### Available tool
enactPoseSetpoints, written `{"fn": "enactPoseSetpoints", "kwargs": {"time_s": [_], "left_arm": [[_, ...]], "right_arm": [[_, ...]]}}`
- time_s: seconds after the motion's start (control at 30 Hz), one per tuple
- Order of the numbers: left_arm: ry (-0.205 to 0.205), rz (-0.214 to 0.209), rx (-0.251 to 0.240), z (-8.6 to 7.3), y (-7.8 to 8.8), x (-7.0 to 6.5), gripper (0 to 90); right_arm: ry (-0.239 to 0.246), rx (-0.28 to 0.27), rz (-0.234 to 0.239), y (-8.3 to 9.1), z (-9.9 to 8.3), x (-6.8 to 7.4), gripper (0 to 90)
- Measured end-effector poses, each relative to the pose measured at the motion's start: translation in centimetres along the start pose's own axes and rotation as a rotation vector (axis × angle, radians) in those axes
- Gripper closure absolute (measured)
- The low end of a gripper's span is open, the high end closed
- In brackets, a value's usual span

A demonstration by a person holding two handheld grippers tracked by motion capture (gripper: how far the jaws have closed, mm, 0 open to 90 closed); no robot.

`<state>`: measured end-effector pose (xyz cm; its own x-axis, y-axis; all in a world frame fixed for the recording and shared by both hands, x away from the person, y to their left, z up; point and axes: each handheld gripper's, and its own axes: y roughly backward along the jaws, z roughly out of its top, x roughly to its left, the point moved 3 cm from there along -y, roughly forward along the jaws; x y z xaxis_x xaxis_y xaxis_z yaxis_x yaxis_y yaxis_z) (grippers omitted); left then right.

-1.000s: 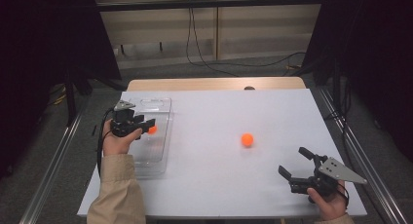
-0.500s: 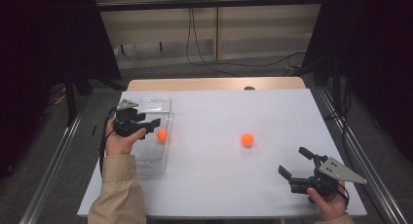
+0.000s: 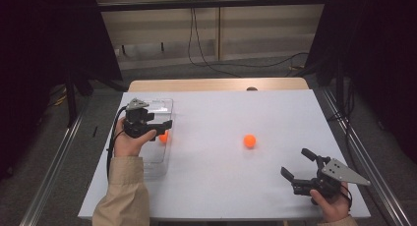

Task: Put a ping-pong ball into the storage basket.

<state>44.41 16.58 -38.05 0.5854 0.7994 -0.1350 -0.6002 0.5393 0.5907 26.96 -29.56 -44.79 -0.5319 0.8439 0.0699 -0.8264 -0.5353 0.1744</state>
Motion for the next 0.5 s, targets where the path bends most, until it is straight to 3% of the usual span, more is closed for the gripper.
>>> {"fn": "enactPoseSetpoints", "kwargs": {"time_s": [0.5], "left_arm": [[-0.03, -0.026, 0.025, 0.2, -1.2, -1.7, 15.7]], "right_arm": [[0.0, 0.0, 0.001, -0.1, 0.0, 0.0, 2.0]]}}
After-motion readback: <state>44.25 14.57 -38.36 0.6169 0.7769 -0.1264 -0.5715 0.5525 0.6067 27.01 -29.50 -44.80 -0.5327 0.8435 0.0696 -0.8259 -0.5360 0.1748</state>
